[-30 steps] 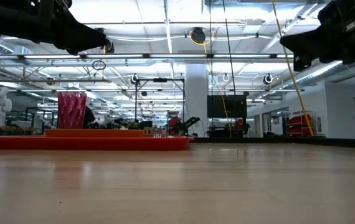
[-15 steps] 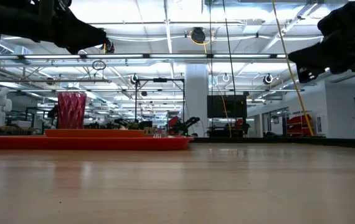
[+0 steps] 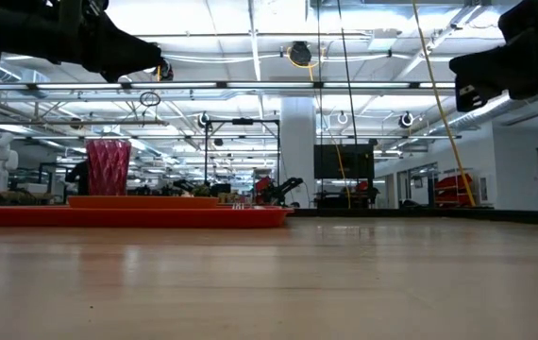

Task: Pick and place plate/cup/fork/spoon on tray
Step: Return to Home Position

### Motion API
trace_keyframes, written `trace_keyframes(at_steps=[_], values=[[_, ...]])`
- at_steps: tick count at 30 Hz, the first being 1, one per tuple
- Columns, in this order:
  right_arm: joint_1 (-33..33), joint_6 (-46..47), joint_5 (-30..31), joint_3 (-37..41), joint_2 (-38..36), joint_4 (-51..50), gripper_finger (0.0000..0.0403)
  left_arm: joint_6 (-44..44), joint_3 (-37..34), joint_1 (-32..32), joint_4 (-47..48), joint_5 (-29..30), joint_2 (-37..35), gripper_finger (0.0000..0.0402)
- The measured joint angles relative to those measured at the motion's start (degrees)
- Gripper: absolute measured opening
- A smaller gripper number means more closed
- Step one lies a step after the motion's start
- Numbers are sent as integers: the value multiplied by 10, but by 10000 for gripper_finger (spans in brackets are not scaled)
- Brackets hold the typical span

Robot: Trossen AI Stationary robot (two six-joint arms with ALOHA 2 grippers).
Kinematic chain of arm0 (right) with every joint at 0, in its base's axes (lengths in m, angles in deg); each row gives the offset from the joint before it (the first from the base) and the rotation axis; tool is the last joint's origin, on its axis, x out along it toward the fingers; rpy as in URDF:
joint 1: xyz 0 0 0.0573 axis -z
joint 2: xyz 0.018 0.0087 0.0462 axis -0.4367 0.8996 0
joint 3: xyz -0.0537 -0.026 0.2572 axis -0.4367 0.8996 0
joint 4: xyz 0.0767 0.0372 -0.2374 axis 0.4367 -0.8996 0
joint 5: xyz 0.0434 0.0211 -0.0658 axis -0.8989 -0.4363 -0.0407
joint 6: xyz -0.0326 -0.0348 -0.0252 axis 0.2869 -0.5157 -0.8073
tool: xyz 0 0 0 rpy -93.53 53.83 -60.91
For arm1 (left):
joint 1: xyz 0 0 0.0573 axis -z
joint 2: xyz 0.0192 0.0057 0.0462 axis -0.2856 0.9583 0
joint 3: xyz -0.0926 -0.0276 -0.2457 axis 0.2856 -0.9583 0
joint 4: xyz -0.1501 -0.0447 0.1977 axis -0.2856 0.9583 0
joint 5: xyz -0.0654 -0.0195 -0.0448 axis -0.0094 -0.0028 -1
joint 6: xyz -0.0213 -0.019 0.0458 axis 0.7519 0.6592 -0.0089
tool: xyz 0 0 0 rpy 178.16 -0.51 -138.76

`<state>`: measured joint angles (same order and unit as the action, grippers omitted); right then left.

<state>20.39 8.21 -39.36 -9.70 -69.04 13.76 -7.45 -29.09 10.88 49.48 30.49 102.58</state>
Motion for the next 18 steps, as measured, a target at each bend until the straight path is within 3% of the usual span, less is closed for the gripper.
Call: trace_keyframes(at_steps=[9, 15, 18], values=[[0, -4, 8, -1, -79, -61, 0, 1, 0, 0, 0, 0, 0, 156], [2, -10, 73, -3, -78, -79, 0, 1, 0, 0, -5, -1, 0, 156], [2, -13, 90, -3, -77, -80, 0, -6, 0, -1, -14, -31, 0, 156]])
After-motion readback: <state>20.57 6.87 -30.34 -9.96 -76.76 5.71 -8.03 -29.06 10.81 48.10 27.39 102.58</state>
